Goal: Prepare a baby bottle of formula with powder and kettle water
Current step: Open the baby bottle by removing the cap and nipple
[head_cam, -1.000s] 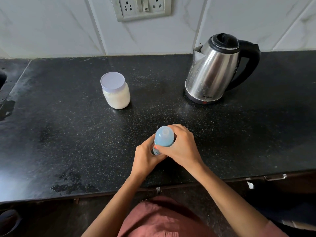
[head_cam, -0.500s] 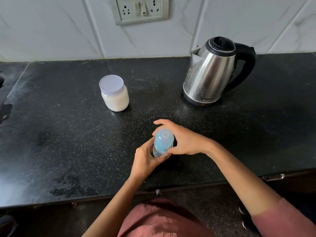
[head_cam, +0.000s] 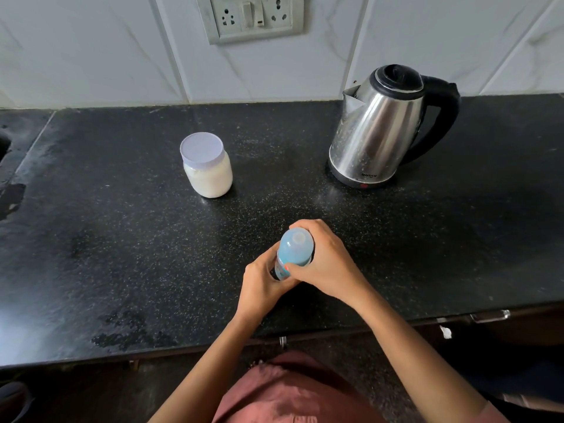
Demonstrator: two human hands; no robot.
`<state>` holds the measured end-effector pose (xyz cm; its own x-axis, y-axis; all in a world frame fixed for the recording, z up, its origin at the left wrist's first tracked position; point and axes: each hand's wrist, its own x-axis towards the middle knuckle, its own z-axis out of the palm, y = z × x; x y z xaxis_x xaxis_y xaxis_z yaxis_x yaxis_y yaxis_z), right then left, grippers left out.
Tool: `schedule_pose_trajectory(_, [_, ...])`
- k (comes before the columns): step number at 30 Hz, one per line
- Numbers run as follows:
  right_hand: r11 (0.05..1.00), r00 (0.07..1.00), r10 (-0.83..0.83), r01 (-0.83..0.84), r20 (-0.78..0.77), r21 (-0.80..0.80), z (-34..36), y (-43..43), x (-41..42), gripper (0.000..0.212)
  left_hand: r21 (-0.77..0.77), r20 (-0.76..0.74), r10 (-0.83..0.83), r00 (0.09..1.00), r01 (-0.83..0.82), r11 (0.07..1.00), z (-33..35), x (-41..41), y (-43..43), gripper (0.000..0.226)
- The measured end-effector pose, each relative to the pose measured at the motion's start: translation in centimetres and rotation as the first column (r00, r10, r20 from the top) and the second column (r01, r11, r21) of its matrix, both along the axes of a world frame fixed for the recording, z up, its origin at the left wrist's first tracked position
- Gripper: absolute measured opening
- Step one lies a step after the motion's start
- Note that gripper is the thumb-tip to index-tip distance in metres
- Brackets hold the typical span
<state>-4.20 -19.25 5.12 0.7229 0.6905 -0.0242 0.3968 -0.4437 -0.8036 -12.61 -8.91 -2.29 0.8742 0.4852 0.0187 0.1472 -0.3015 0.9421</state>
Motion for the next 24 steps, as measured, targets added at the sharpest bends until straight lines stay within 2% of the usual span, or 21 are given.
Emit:
schedule_pose_trajectory(3, [0.981, 0.985, 0.162, -0.167, -0.059, -0.097, 0.5, -0.3, 1.2, 0.066, -0.012, -0.007, -0.007, 1.0, 0.007, 1.0, -0.2, 0.0, 0.0, 0.064])
schedule_pose_trajectory(7, [0.959, 0.963, 0.232, -0.25, -0.136, -0.136, 0.7, -0.3, 1.8, 0.076, -0.032, -0.002, -0.019, 1.0, 0.019, 0.999, -0.3, 0.1, -0.1, 0.056])
schedule_pose_trajectory(9, [0.971, 0.975, 0.186, -0.201, -0.117, -0.13, 0.7, -0.3, 1.4, 0.081, -0.026, 0.0, -0.015, 1.0, 0.015, 1.0, -0.1, 0.0, -0.1, 0.059])
schedule_pose_trajectory(11, [0.99, 0.997, 0.079, -0.08, -0.009, -0.117, 0.4, -0.2, 0.5, 0.083, -0.022, -0.002, -0.01, 1.0, 0.01, 1.0, 0.1, 0.0, -0.2, 0.057])
schedule_pose_trajectory(14, [0.996, 0.992, -0.06, 0.066, 0.115, -0.051, -0.2, -0.1, -0.7, 0.075, -0.006, 0.003, -0.006, 1.0, 0.007, 1.0, 0.4, 0.0, -0.3, 0.051])
schedule_pose_trajectory(17, [0.994, 0.981, -0.103, 0.109, 0.162, -0.026, -0.5, 0.0, -1.2, 0.07, -0.007, 0.015, -0.009, 1.0, 0.009, 1.0, 0.4, 0.0, -0.3, 0.052])
schedule_pose_trajectory(20, [0.996, 0.988, -0.087, 0.087, 0.127, 0.005, -0.6, -0.1, -1.2, 0.068, -0.005, 0.018, -0.009, 1.0, 0.009, 1.0, 0.4, -0.1, -0.3, 0.056])
schedule_pose_trajectory(24, [0.999, 0.998, 0.04, -0.039, -0.058, 0.028, -0.2, -0.6, -0.3, 0.07, -0.009, 0.017, -0.017, 1.0, 0.017, 1.0, 0.2, -0.1, -0.2, 0.061])
